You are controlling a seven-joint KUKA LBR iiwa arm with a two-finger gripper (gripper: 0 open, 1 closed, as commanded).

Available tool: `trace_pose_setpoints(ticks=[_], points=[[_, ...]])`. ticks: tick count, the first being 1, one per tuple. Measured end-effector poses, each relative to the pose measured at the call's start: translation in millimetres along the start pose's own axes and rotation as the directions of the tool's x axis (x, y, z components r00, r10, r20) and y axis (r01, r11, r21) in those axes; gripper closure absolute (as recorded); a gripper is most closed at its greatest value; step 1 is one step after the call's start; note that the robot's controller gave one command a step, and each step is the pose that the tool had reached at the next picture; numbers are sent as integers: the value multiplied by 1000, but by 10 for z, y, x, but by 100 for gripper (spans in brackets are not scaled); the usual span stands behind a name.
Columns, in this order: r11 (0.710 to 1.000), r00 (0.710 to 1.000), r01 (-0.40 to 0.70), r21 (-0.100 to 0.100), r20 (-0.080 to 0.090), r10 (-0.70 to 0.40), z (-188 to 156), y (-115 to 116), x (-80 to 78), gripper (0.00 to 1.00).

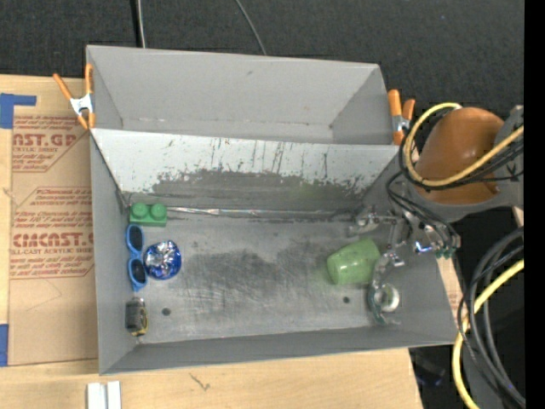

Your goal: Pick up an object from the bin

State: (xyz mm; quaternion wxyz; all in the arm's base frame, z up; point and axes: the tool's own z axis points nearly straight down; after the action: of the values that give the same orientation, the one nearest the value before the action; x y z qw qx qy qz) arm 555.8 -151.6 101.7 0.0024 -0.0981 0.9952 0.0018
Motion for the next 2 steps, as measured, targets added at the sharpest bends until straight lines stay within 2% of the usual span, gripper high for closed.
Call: trace_pose_setpoints(ticks=[1, 2], points=[[1000, 1000, 4, 0, -5, -4, 24, 297, 104, 0], [999, 999, 38, 3, -1, -38, 291, 289, 26, 0]])
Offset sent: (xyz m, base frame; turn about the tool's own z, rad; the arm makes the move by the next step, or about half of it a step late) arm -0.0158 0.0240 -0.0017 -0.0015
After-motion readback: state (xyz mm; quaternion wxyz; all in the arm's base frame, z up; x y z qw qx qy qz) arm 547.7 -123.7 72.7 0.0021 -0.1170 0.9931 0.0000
